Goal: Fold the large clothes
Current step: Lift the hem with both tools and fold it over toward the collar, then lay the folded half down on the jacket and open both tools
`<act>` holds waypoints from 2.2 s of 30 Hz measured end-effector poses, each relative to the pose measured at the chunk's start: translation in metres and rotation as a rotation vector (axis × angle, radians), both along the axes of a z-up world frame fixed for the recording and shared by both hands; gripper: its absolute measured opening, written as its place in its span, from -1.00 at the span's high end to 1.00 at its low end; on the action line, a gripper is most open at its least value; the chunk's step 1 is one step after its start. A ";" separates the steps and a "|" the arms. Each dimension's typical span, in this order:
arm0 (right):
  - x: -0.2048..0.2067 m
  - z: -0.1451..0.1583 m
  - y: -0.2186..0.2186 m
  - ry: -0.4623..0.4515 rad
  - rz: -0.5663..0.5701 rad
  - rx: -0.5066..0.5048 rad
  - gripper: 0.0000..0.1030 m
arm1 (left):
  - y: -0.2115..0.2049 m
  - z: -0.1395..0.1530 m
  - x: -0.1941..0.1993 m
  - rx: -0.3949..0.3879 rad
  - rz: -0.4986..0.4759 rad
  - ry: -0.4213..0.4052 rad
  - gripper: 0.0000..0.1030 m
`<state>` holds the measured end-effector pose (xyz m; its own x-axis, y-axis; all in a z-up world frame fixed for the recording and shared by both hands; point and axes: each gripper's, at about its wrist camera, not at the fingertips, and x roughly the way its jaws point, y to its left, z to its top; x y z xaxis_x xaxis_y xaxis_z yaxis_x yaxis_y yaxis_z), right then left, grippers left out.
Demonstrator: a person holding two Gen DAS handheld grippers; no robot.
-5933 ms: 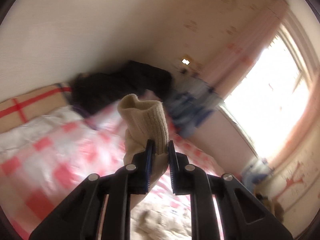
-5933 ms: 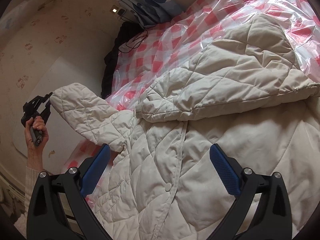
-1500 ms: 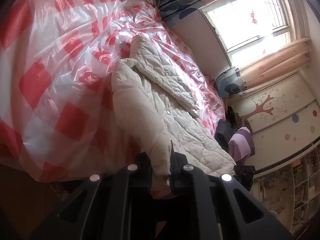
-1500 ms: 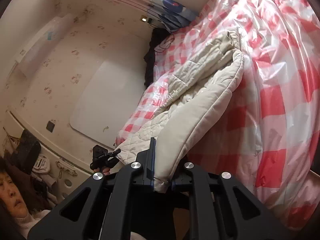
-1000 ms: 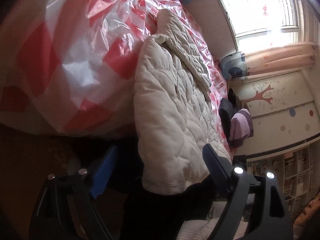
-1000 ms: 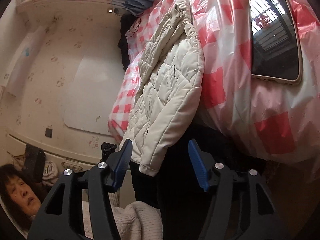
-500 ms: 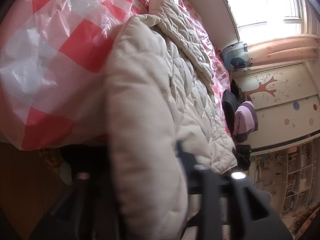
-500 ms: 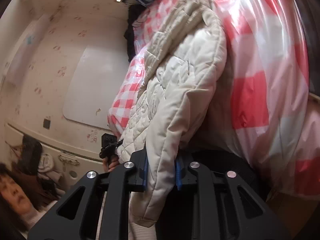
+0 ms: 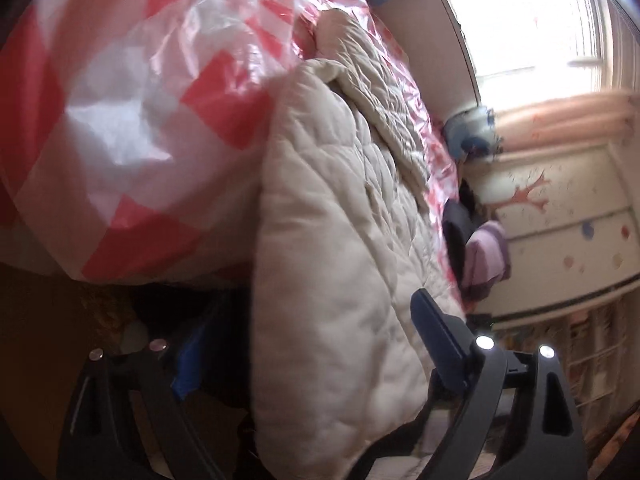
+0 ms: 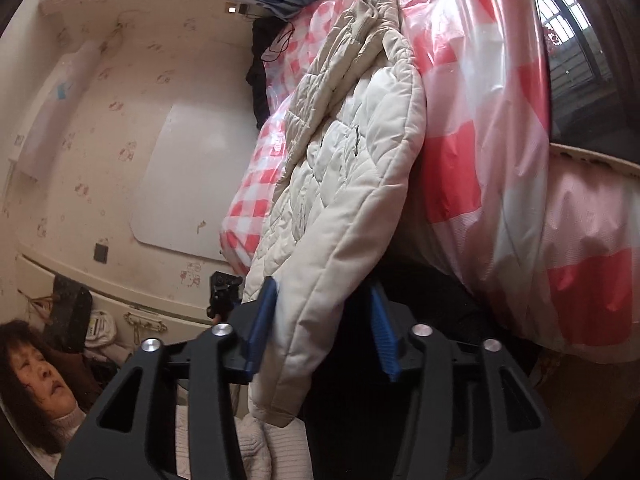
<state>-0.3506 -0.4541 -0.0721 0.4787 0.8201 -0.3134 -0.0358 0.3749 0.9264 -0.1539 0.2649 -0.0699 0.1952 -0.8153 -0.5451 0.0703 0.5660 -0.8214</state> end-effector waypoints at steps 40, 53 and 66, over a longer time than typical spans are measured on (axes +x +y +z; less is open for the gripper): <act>0.014 0.048 -0.004 -0.479 -0.120 0.259 0.63 | -0.009 0.091 0.006 -0.189 0.037 -0.245 0.76; 0.211 0.117 -0.058 -0.479 -0.310 0.204 0.63 | -0.047 0.128 0.201 -0.280 0.297 -0.247 0.76; 0.384 0.002 -0.084 -0.125 -0.464 0.073 0.61 | -0.100 0.017 0.333 -0.061 0.410 -0.058 0.63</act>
<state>0.0336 -0.5385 -0.0698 0.8296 0.5286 -0.1799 0.0072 0.3121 0.9500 0.1794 0.1644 -0.0530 0.5397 -0.6939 -0.4767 -0.1036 0.5072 -0.8556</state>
